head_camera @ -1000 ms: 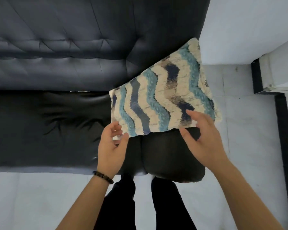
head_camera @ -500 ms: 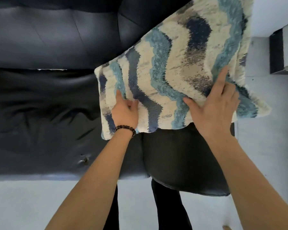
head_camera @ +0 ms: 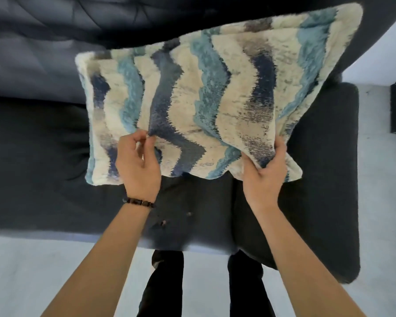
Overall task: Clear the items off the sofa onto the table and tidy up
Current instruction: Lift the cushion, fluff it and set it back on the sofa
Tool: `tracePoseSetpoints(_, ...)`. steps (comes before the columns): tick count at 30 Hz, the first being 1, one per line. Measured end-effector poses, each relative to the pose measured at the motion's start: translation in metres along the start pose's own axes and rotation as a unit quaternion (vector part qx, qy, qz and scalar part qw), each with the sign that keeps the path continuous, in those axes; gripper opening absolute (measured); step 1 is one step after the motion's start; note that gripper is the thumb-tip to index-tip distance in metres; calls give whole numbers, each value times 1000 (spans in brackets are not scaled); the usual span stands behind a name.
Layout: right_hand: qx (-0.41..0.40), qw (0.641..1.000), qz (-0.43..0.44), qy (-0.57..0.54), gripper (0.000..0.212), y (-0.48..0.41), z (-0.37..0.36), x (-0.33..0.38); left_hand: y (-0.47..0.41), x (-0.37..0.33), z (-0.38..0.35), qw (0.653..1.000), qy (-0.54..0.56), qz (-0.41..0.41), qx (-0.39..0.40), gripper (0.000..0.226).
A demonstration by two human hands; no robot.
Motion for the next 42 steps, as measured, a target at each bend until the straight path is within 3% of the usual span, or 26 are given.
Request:
tracePoseSetpoints(4,26,999,-19,-1,57,-2,-80,-39,-38,54,2,996,-52,-64,-26,17)
tracePoseSetpoints(7,92,989,-69,90,60,-16,-127,-83,-53,115,-21,990,-99,-77,68,16)
tracePoseSetpoints(11,142,963,-123,195,66,-23,-151,-122,-51,204,-38,960,-172,62,211,17)
tracePoseSetpoints(13,145,962,-126,196,77,-25,-156,-118,-59,220,-31,966,-152,110,179,31)
tracePoseSetpoints(16,119,964,-148,185,105,-27,-165,-109,-87,226,-20,981,-113,137,78,75)
tracePoseSetpoints(18,102,958,-153,220,107,-29,-176,-104,-112,236,-22,977,-98,178,68,102)
tracePoseSetpoints(19,92,956,-151,236,101,-30,-182,-103,-125,241,-25,970,-96,207,81,102)
tracePoseSetpoints(20,74,959,-142,235,88,-32,-188,-104,-135,244,-25,963,-105,230,92,87)
tracePoseSetpoints(22,38,973,-127,189,59,-33,-197,-104,-147,248,-18,961,-139,230,61,34)
tracePoseSetpoints(23,27,979,-128,154,52,-30,-200,-103,-147,246,-11,967,-140,209,39,23)
tracePoseSetpoints(26,13,986,-146,79,53,-13,-205,-97,-136,236,20,990,-65,115,-42,38)
tracePoseSetpoints(30,55,985,-141,83,48,3,-227,-92,-139,242,60,990,-59,65,-114,33)
tracePoseSetpoints(33,92,976,-139,139,50,0,-256,-90,-160,273,62,989,-103,103,-21,15)
tracePoseSetpoints(35,104,970,-135,173,56,-2,-269,-89,-167,297,52,971,-110,174,119,38)
tracePoseSetpoints(37,100,965,-140,199,63,2,-274,-84,-166,304,48,957,-78,206,187,63)
tracePoseSetpoints(40,114,949,-169,239,91,17,-274,-86,-150,296,48,962,-74,215,152,71)
tracePoseSetpoints(42,109,946,-207,223,106,29,-275,-96,-131,300,46,950,-56,295,82,73)
Point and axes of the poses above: each hand's wrist, its own y-axis away from the middle knuckle, its own z-axis out of the back of the hand, x = y × z, the point moved 4 cm from there along -y, towards the middle knuckle, and after that the axes turned 5 degrees about -z, right-handed, at the moved point
